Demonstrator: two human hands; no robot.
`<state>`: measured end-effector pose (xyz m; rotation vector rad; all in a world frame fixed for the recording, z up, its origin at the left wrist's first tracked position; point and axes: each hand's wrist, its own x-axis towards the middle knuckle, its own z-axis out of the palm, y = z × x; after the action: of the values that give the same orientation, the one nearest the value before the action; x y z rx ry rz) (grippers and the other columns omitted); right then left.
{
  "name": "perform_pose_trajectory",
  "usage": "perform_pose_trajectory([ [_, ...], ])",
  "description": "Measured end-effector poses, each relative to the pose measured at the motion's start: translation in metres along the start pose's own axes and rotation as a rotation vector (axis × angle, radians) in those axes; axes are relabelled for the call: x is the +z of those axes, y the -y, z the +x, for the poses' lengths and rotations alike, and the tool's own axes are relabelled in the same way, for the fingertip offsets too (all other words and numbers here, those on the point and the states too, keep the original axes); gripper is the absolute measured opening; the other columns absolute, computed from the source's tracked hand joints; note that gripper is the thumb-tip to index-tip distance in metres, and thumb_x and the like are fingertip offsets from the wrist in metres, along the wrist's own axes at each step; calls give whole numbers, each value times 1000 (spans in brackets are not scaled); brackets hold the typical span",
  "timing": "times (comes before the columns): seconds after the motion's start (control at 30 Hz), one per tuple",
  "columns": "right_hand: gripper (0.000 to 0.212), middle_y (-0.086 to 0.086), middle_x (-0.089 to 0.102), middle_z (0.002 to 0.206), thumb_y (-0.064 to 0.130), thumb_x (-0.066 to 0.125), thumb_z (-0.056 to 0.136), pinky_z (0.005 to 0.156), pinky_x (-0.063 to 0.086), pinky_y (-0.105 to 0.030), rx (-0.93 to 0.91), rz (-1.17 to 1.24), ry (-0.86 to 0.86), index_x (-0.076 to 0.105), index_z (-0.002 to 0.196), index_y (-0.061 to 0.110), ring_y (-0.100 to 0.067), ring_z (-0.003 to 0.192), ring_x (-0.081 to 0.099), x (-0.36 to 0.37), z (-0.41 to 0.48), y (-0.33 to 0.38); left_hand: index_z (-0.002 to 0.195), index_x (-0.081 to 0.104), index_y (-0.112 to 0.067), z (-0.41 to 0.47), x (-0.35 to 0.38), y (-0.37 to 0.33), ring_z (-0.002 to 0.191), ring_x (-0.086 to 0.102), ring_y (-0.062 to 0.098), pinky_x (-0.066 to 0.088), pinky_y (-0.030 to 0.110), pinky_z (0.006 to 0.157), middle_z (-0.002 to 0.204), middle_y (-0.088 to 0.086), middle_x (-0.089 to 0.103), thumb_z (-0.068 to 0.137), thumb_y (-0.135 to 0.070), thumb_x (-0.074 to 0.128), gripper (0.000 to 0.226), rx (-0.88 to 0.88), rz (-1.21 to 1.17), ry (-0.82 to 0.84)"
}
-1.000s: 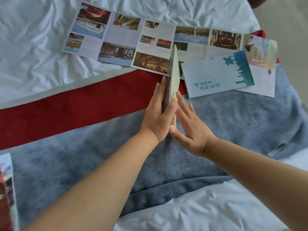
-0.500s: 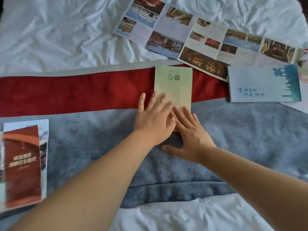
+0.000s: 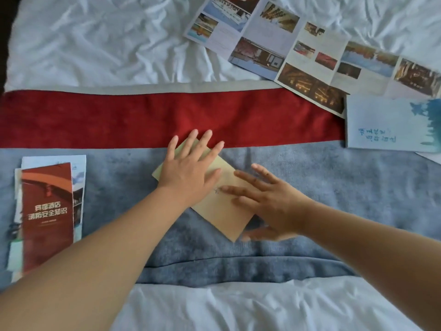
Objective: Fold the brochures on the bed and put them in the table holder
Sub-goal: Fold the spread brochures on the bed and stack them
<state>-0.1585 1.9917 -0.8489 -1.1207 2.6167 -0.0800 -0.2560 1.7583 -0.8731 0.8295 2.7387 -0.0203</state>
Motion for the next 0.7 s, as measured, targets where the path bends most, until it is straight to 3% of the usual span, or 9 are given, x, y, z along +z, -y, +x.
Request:
perform_pose_trajectory([
  [0.1,95,-1,40,163,85,27,92,126,3,-61,71,-74,123,52,146,11,-40,156,18,-15,12,-7,160,-7,-39,-22,7,10,157,-10,26,-4,58,124,171,-5,-5,98,-68,2,69,-56,25,-13],
  [0.2,110,3,23,170,95,11,84,125,-11,-56,165,-117,228,13,165,21,-34,159,0,-19,27,0,160,-13,-31,-40,9,9,157,-5,32,-4,62,122,172,-1,-5,98,-68,-5,73,-154,86,-5],
  [0.3,114,8,2,173,99,14,77,123,-19,-53,219,-138,230,-10,164,28,-29,159,-9,-15,45,2,159,-18,-23,-58,11,1,155,2,44,-6,65,120,171,6,-7,95,-67,-12,78,-274,149,33],
  [0.43,93,9,-12,172,79,25,94,123,-19,-51,201,-141,172,-21,161,32,-26,158,-14,-12,71,-4,160,-17,-25,-74,18,-3,151,-14,51,-10,63,121,165,22,-25,88,-78,-11,89,-313,58,41],
  [0.57,76,3,-16,171,50,19,100,124,-14,-47,173,-82,141,-18,162,26,-31,158,-14,-10,78,5,162,-7,-17,-72,15,-5,153,-20,42,-7,63,122,168,14,-20,85,-89,1,105,-206,-5,27],
  [0.63,69,1,-5,172,41,17,102,128,-5,-48,186,-18,102,-4,164,22,-33,158,-6,-9,73,11,162,-3,-13,-66,13,-6,154,-15,44,-2,63,123,169,14,-13,90,-83,13,101,-168,-4,35],
  [0.7,63,-3,17,171,34,20,103,128,12,-53,226,63,14,20,163,16,-35,158,12,-13,70,17,162,0,-12,-60,9,-6,154,-10,47,2,63,123,170,16,-10,99,-66,32,89,-135,-8,66],
])
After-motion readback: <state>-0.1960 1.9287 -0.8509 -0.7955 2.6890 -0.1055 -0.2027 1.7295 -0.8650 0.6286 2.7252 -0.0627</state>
